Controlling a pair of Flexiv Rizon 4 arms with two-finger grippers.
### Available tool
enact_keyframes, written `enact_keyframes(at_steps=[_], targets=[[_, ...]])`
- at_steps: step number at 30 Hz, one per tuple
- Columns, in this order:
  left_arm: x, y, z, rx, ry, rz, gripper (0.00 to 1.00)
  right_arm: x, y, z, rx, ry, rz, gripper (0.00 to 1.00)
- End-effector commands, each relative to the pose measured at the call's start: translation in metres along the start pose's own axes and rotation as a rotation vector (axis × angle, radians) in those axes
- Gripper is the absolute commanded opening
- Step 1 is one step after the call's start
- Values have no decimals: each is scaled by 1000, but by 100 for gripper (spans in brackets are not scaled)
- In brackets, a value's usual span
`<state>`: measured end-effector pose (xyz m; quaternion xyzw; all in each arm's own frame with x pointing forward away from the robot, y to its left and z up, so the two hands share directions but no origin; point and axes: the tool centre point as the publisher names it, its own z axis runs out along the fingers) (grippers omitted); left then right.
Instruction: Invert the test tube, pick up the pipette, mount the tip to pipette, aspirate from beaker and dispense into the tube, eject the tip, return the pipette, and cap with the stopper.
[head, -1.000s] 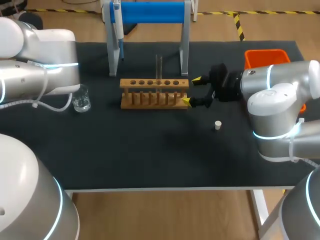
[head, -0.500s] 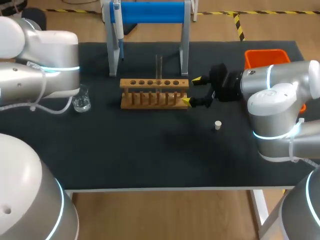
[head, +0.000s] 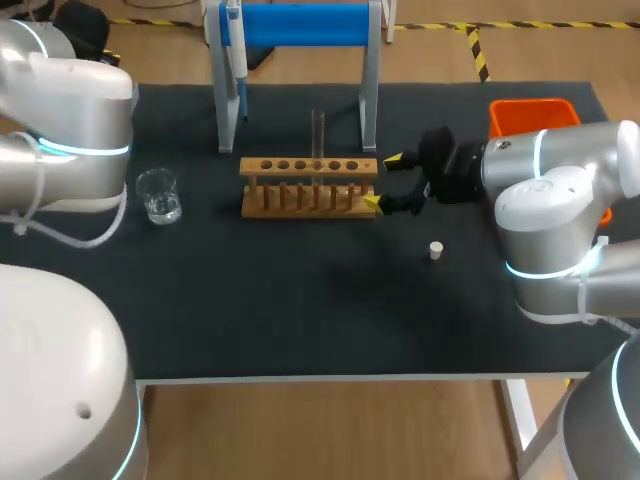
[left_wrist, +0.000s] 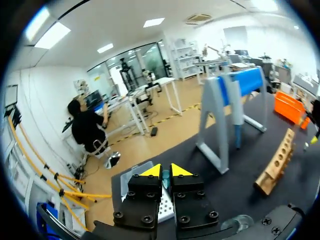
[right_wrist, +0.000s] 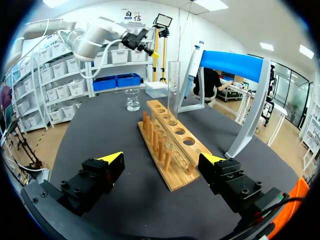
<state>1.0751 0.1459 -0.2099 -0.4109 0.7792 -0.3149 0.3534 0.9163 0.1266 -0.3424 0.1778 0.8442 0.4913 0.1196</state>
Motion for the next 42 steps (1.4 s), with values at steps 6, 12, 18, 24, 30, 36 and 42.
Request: enact_keyframes(at_steps=[6, 12, 18, 24, 30, 36, 42], targets=[[46, -17, -111, 15, 366, 155, 0, 0, -1, 0, -1, 0, -1, 100], [46, -17, -111, 15, 366, 155, 0, 0, -1, 0, -1, 0, -1, 100], [46, -17, -111, 15, 366, 155, 0, 0, -1, 0, -1, 0, -1, 100], [46, -17, -111, 15, 366, 155, 0, 0, -1, 0, -1, 0, -1, 100], [51, -18, -114, 17, 380, 165, 0, 0, -1, 0, -1, 0, -1, 100], [89, -31, -139, -1, 453, 249, 0, 0, -1, 0, -1, 0, -1, 100], [139, -40, -160, 8, 511, 273, 0, 0, -1, 0, -1, 0, -1, 100]])
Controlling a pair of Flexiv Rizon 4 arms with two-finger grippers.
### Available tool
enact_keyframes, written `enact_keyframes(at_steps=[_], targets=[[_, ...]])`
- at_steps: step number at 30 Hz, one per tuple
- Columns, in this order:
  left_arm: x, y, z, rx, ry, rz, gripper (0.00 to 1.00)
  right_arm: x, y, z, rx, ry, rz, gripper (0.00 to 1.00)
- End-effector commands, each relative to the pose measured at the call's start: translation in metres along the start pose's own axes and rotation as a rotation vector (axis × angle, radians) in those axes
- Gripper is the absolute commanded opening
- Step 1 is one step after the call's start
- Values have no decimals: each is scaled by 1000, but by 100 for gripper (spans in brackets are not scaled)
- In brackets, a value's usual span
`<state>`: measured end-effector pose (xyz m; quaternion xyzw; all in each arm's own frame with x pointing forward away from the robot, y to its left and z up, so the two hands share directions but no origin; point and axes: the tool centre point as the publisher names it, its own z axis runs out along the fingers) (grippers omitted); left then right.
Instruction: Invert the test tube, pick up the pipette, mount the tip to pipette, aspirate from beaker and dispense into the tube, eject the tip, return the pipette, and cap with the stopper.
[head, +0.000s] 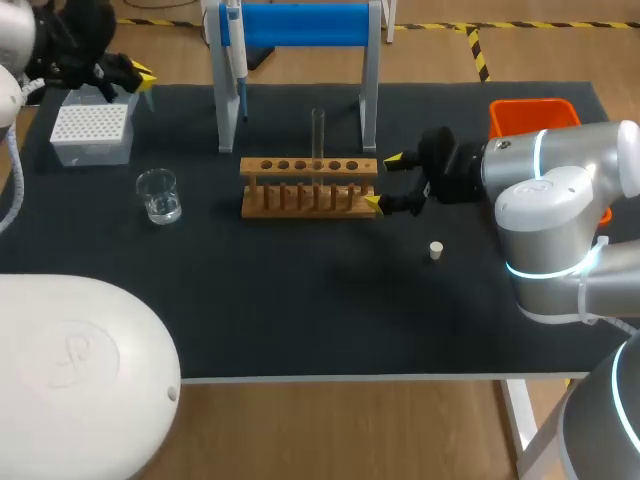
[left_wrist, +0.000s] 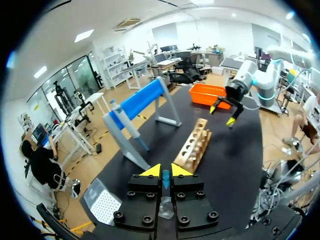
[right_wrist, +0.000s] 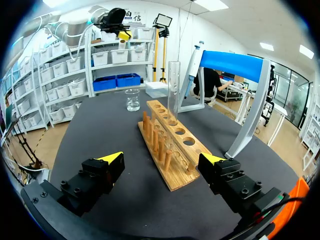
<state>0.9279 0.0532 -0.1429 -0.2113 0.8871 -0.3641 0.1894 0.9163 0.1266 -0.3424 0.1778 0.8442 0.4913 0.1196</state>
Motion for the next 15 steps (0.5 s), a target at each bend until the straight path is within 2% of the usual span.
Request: enact_keyframes(at_steps=[1, 10, 15], targets=[[29, -15, -10, -12, 15, 10, 0, 0, -1, 0, -1, 0, -1, 100], [92, -51, 23, 8, 149, 77, 0, 0, -1, 0, -1, 0, -1, 100], [136, -72, 33, -17, 337, 157, 0, 0, -1, 0, -1, 0, -1, 100]])
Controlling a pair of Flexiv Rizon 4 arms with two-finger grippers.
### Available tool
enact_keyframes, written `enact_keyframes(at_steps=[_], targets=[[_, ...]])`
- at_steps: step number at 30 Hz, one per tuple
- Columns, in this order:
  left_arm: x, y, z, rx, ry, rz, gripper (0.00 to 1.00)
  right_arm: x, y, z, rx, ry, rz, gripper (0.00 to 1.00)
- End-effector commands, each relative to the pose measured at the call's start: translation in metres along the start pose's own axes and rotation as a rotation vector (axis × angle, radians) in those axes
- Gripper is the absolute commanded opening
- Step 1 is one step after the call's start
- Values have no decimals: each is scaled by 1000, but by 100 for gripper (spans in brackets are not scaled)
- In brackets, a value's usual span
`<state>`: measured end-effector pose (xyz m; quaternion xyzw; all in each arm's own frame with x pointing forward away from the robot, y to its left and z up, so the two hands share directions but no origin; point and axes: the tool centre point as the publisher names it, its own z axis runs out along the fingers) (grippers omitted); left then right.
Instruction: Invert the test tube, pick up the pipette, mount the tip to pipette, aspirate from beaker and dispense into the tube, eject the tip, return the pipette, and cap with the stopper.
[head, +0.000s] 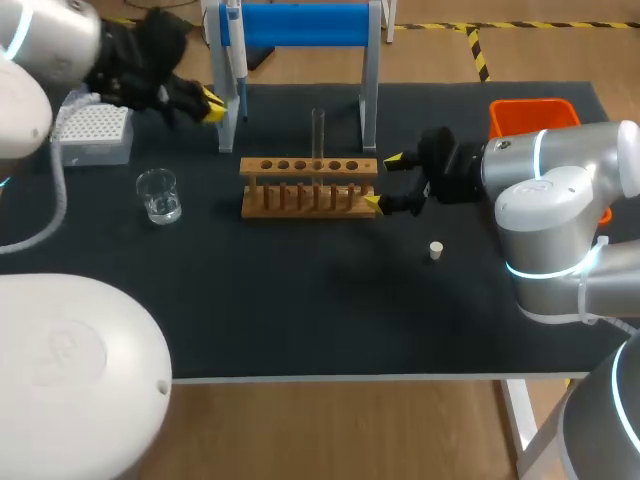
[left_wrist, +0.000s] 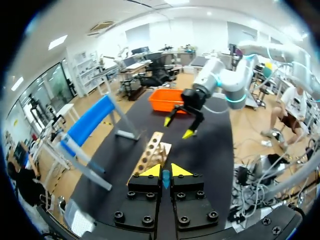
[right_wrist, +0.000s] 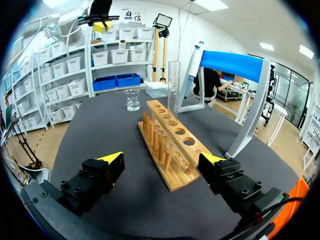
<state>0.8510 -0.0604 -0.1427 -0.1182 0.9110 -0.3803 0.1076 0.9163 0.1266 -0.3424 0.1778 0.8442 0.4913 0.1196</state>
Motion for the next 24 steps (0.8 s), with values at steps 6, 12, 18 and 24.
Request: enact_keyframes(at_steps=[6, 12, 18, 24], targets=[[32, -29, 12, -59, 224, 69, 0, 0, -1, 0, -1, 0, -1, 100], [32, -29, 12, -59, 224, 69, 0, 0, -1, 0, -1, 0, -1, 100], [32, -29, 12, -59, 224, 69, 0, 0, -1, 0, -1, 0, -1, 100], [32, -29, 12, -59, 224, 69, 0, 0, -1, 0, -1, 0, -1, 100]])
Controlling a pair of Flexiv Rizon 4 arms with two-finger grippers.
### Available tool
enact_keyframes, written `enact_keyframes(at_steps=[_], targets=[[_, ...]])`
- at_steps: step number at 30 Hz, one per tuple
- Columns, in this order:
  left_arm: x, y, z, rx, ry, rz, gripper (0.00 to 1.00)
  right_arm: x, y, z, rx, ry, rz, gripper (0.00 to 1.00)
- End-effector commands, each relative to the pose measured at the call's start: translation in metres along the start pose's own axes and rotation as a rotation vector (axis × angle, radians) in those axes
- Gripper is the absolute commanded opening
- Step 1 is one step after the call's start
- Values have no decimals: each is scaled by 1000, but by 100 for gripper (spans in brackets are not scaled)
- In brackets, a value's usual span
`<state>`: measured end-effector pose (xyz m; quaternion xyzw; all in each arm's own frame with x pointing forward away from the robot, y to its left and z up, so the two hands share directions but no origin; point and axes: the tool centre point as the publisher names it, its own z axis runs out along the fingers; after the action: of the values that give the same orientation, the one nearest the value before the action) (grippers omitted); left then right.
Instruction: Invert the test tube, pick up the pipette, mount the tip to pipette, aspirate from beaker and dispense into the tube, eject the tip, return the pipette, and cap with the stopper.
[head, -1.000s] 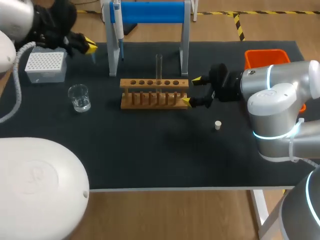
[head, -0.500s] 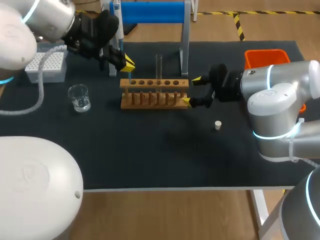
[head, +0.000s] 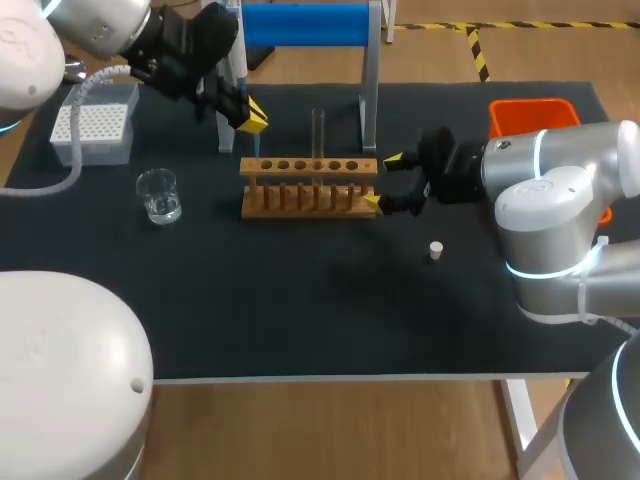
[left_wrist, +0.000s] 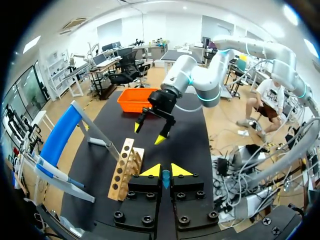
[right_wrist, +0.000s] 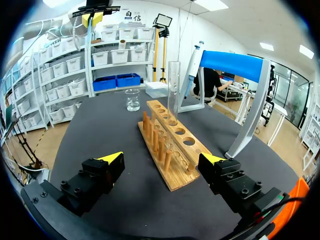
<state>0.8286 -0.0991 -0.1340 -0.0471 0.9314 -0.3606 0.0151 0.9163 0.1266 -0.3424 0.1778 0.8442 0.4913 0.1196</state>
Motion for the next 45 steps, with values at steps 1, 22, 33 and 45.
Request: enact_keyframes(at_steps=[1, 22, 33, 45], targets=[[2, -4, 1, -2, 3, 3, 0, 0, -1, 0, -1, 0, -1, 100], [44, -96, 69, 125, 29, -66, 0, 0, -1, 0, -1, 0, -1, 100], [54, -113, 78, 125, -59, -127, 0, 0, -1, 0, -1, 0, -1, 100], [53, -109, 76, 68, -69, -149, 0, 0, -1, 0, -1, 0, -1, 100]])
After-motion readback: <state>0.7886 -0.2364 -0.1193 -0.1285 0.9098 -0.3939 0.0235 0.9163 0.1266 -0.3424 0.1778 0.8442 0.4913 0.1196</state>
